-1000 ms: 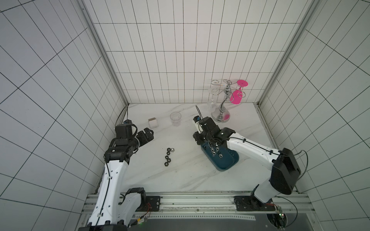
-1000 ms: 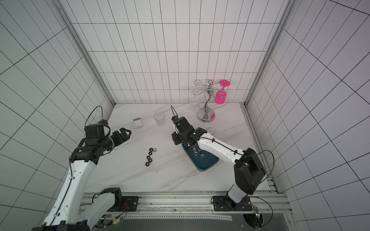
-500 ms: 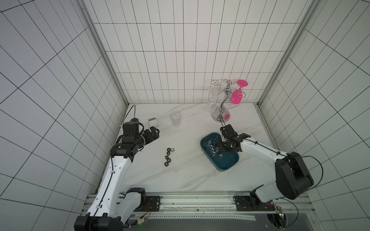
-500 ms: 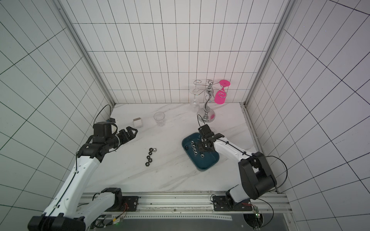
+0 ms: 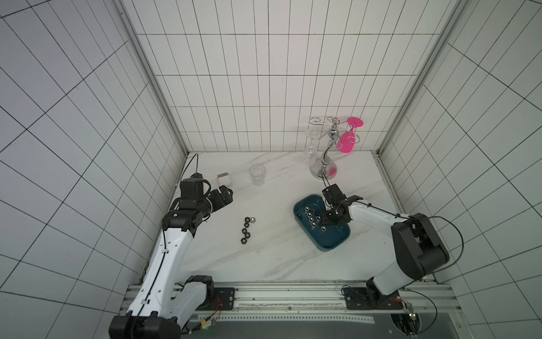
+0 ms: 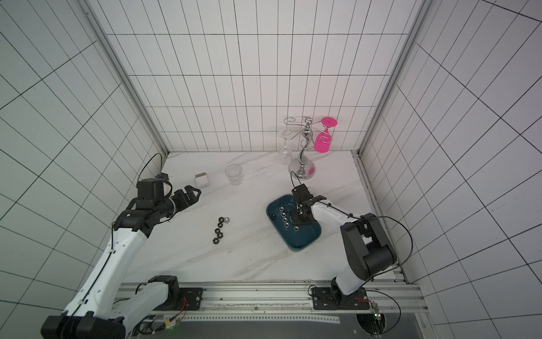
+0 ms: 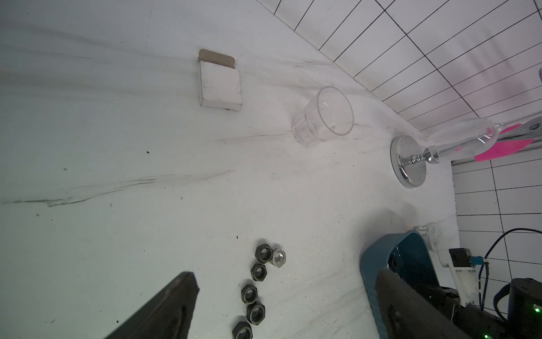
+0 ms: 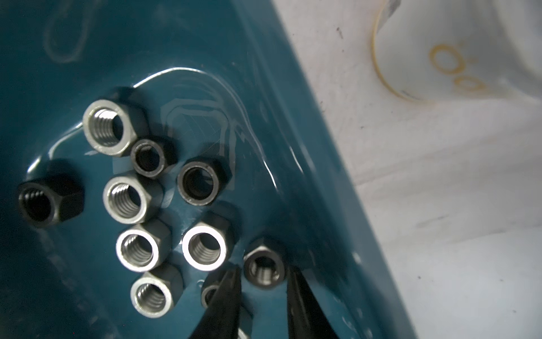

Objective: Put the nuts on the desktop into the storage box
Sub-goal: Place the nut in the storage box.

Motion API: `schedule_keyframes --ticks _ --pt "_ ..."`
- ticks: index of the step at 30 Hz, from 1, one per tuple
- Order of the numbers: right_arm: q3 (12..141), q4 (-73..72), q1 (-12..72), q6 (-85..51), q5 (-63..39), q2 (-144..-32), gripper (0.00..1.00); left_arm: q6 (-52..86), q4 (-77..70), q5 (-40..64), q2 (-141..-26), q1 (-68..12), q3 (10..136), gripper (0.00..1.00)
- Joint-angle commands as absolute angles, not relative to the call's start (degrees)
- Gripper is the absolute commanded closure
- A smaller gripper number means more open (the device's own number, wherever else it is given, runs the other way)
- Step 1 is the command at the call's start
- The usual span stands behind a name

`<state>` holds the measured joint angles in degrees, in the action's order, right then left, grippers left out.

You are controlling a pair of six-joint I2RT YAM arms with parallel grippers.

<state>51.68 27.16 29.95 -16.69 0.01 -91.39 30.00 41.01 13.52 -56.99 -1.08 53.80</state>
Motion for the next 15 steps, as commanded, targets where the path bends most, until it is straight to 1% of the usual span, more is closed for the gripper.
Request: schedule_keyframes --ticks 1,2,7,10,13,15 --pt "53.88 29.06 29.54 -15.93 -0.26 -89.85 0.63 29.28 40.8 12.69 -57.11 -1.31 55.81 0.02" --pt "54.45 29.62 29.56 -15.62 -0.26 -89.21 0.61 29.28 40.86 12.66 -57.13 -1.29 55.93 0.02" --pt "57.4 30.93 31.47 -15.71 -1.38 -84.76 0.59 28.9 41.55 12.06 -56.82 -1.31 56.23 0.02" --pt "60.45 30.33 37.64 -14.26 -2.81 -84.46 0.56 28.65 41.7 11.39 -56.43 -1.26 56.24 0.02" --pt "65.04 30.66 44.16 -12.86 -1.59 -87.41 0.54 28.49 42.01 10.94 -56.07 -1.23 56.36 0.02" --pt "67.31 29.23 47.02 -12.77 -2.27 -89.64 0.53 28.39 42.42 10.72 -55.9 -1.23 56.52 0.02"
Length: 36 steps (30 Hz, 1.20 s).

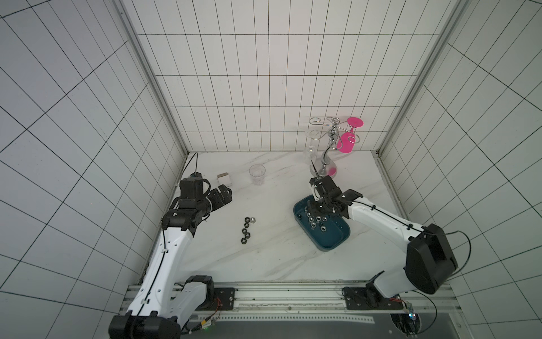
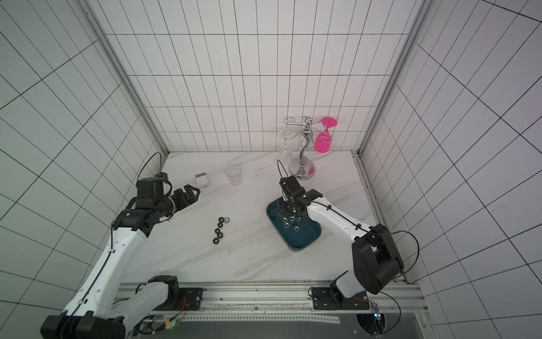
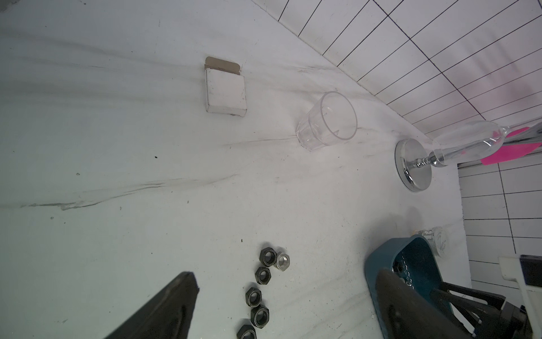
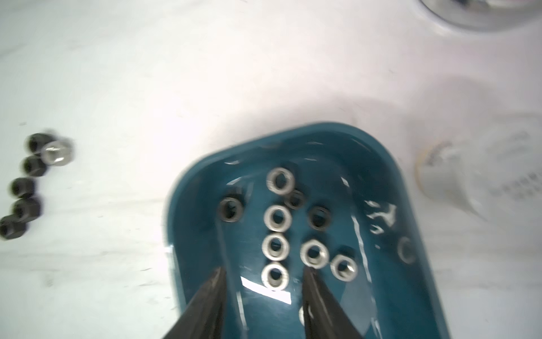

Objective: Put the nuts on the desktop into the storage box
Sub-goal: Place the nut in the storage box, then pick up the nut from the center of the board.

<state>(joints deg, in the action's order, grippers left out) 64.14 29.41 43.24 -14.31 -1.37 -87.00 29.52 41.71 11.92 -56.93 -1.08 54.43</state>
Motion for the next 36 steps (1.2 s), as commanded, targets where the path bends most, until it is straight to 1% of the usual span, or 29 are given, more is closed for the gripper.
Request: schedule_keyframes --ticks 1,8,15,20,29,32,36 --pt "68.45 28.44 48.37 -12.59 -2.95 -90.93 0.52 28.36 42.66 10.54 -55.76 -1.23 56.44 0.02" --pt "79.41 27.99 55.65 -7.16 -4.51 -103.05 0.45 27.82 43.94 8.85 -53.77 -1.1 55.19 0.02" --pt "91.93 31.01 58.64 -4.83 -5.15 -116.23 0.44 27.35 44.85 7.91 -53.09 -0.72 55.41 0.02" --pt "99.83 34.03 60.98 -2.22 -2.66 -124.08 0.44 26.31 45.94 7.39 -52.66 -0.19 55.49 0.02" --pt "113.14 41.74 63.28 -0.73 -0.8 -134.49 0.44 25.73 45.86 9.03 -51.98 2.28 54.16 0.01" --pt "115.53 43.99 63.63 -0.29 -0.48 -136.63 0.44 25.3 46.0 9.04 -51.8 2.71 54.1 0.02" --pt "116.05 44.28 63.63 -0.27 -0.46 -137.72 0.48 24.85 46.28 9.14 -51.61 3.46 53.89 0.01"
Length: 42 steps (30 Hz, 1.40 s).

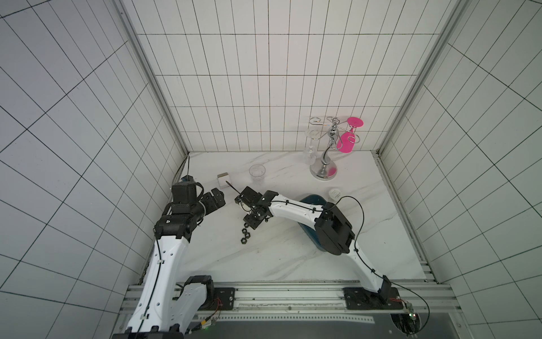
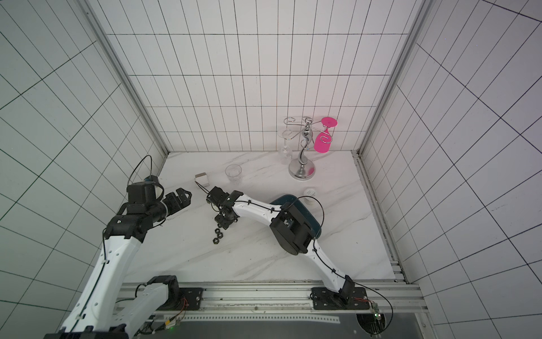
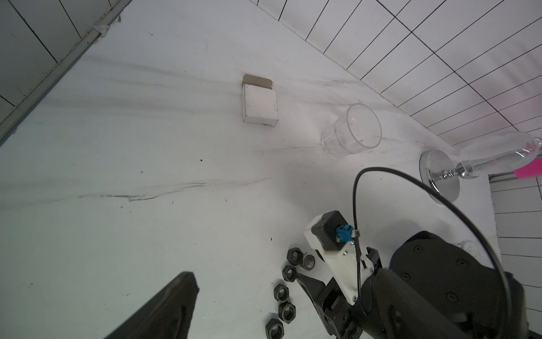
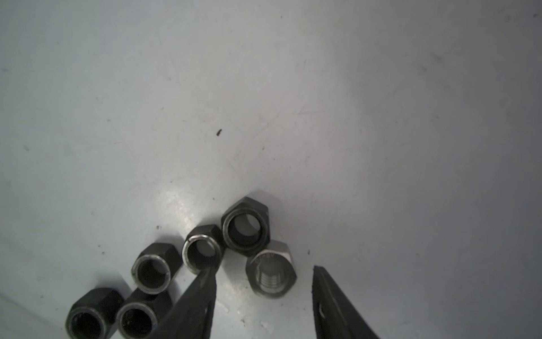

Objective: Put the nuts on the desktop into the storage box
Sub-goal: Pick up the nut from the center of the board, then place the nut in the storage box.

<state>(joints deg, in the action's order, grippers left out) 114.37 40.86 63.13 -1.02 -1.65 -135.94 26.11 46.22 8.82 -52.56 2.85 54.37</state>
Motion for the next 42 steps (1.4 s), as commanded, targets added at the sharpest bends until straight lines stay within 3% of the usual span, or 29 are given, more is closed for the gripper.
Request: schedule_keyframes --ticks 1,5,8,25,42 --pt "116.13 44.35 63.64 -0.26 -0.4 -137.87 0.5 24.76 46.31 9.18 -51.62 3.59 53.88 0.01" --pt "115.73 44.15 63.61 -0.4 -0.44 -137.77 0.71 24.6 46.4 9.45 -51.59 3.82 53.95 0.02" --pt "113.96 42.36 63.55 -0.77 -1.11 -136.15 0.79 24.51 46.41 9.47 -51.52 4.01 54.18 0.01" --pt "94.75 31.78 59.81 -5.11 -2.82 -114.85 0.84 24.47 47.38 9.88 -51.12 4.26 55.56 0.02" --pt "59.88 31.84 40.65 -10.53 0.56 -84.31 0.85 25.8 44.41 12.36 -53.82 4.18 55.33 0.02"
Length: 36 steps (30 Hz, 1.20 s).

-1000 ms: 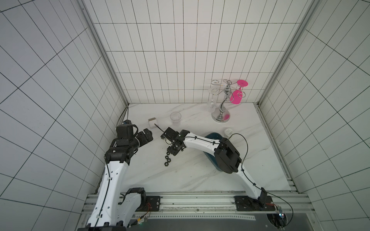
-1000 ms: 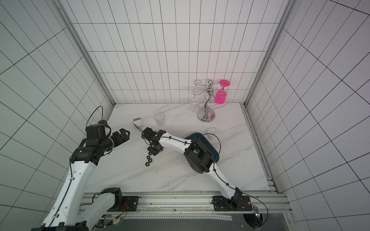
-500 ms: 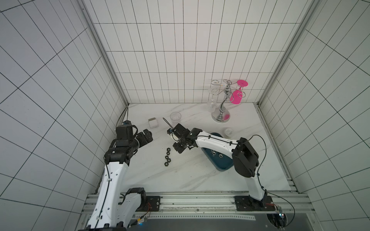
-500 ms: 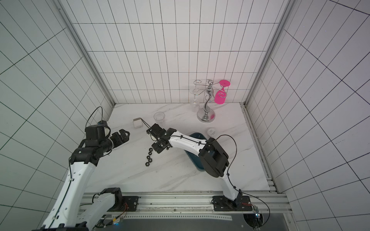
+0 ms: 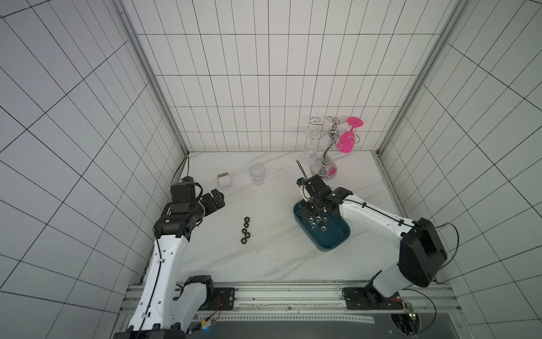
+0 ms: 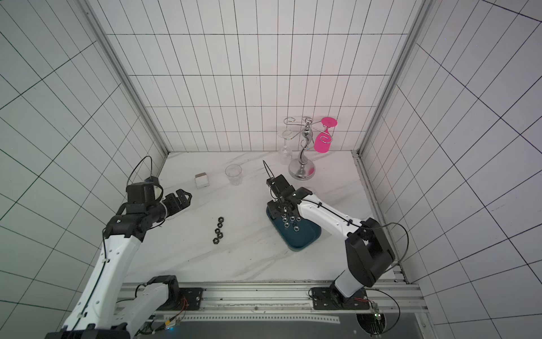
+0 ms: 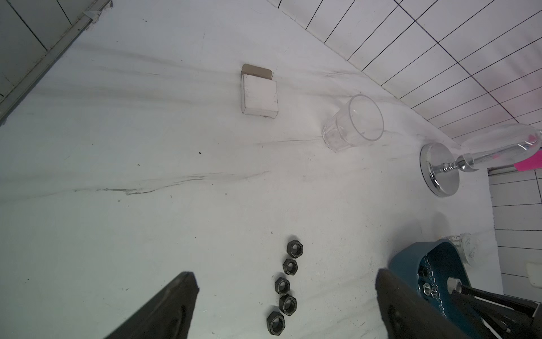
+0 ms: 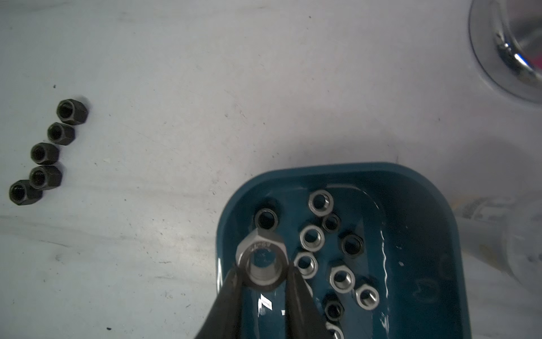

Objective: Put the nuts on the desktop into the storage box
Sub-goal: Place the nut in the storage box.

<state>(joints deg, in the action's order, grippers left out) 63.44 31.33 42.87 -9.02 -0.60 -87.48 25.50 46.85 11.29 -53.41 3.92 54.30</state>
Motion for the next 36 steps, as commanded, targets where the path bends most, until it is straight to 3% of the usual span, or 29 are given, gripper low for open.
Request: schedule_keyframes --ticks 1,7,14,30,36 --pt "58.32 31.46 39.66 -10.76 0.61 -83.46 0.85 25.78 44.37 12.38 -53.95 4.21 55.29 0.02" --pt "53.45 29.09 34.24 -11.35 0.02 -84.88 0.85 25.78 44.11 12.81 -54.63 4.14 55.22 0.02" --pt "57.19 27.62 31.35 -10.25 0.25 -91.01 0.85 25.28 44.61 11.92 -53.97 4.19 54.86 0.02" --pt "66.86 28.74 30.74 -7.75 0.0 -99.97 0.78 24.47 45.65 11.24 -54.41 4.24 55.9 0.02" --pt "66.08 28.56 30.98 -8.45 -1.21 -95.25 0.72 24.48 45.64 10.9 -53.98 4.22 55.48 0.02"
